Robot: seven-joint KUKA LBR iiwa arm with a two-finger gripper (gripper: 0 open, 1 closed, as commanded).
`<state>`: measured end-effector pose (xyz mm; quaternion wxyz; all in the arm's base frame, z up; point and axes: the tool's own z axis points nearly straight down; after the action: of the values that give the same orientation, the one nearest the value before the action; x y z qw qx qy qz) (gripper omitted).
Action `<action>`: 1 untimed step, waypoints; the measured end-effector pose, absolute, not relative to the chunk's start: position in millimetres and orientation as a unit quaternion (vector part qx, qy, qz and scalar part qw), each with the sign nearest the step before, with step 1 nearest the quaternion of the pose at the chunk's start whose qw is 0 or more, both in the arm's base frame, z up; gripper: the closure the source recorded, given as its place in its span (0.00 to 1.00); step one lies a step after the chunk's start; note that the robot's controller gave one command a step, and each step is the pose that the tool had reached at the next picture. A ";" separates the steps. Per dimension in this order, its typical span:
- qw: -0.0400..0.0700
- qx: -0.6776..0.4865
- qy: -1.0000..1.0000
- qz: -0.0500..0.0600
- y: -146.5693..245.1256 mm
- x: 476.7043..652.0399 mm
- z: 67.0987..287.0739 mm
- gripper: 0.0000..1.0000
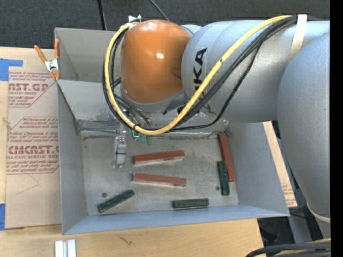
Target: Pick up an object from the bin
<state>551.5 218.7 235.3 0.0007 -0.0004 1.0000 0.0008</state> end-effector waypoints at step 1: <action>0.002 -0.001 1.000 0.001 218.2 551.2 234.1 0.00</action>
Offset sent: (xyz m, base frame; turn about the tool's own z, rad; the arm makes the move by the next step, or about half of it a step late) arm 0.0204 -0.0035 0.0109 -0.5612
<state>551.2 218.2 234.1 0.0016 -0.0014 1.0000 0.0012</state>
